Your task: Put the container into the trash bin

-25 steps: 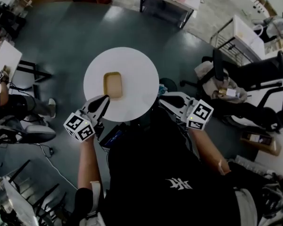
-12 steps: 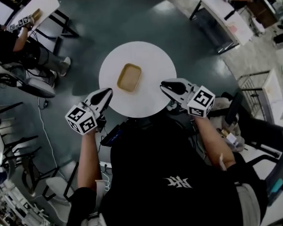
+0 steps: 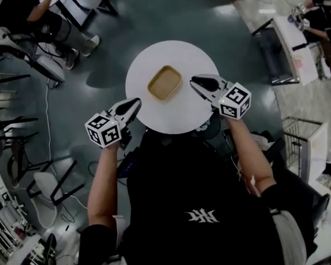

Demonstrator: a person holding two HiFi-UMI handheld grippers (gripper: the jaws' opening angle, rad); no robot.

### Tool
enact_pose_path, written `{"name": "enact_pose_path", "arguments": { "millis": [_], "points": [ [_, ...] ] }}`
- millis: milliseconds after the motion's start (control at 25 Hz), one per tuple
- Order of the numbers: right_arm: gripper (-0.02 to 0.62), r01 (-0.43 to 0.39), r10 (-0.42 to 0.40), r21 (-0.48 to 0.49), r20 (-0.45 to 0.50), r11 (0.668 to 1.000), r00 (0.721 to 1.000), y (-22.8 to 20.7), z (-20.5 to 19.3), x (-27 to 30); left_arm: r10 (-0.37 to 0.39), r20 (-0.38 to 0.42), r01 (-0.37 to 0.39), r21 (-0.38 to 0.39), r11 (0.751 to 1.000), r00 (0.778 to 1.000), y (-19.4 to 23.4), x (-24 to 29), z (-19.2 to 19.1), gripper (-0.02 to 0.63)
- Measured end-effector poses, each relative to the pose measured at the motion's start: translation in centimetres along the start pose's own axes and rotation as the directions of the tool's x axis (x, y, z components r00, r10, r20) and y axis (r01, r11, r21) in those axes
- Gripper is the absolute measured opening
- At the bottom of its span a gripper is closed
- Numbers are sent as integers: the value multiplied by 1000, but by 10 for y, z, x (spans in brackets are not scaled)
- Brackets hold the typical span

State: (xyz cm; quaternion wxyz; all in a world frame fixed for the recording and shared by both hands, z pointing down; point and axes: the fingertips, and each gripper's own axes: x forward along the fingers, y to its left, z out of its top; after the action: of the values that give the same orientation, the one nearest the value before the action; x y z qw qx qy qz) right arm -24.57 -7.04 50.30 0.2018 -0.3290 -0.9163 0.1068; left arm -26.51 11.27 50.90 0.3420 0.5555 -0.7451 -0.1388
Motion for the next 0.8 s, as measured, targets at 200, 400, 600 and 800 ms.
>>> {"name": "enact_pose_path", "arguments": {
  "millis": [200, 400, 600, 800],
  "points": [
    [88, -38, 39, 11, -94, 999, 995, -18, -27, 27, 35, -46, -39, -102, 994, 998, 27, 18, -29, 5],
    [111, -44, 46, 19, -167, 999, 985, -38, -55, 42, 123, -2, -119, -260, 958, 992, 60, 28, -49, 9],
    [127, -59, 66, 36, -221, 998, 973, -62, -78, 63, 214, 45, -179, -400, 899, 976, 93, 28, -63, 51],
    [136, -46, 64, 74, -265, 996, 962, -83, -99, 82, 263, 17, -230, -432, 872, 965, 105, 37, -84, 84]
  ]
}}
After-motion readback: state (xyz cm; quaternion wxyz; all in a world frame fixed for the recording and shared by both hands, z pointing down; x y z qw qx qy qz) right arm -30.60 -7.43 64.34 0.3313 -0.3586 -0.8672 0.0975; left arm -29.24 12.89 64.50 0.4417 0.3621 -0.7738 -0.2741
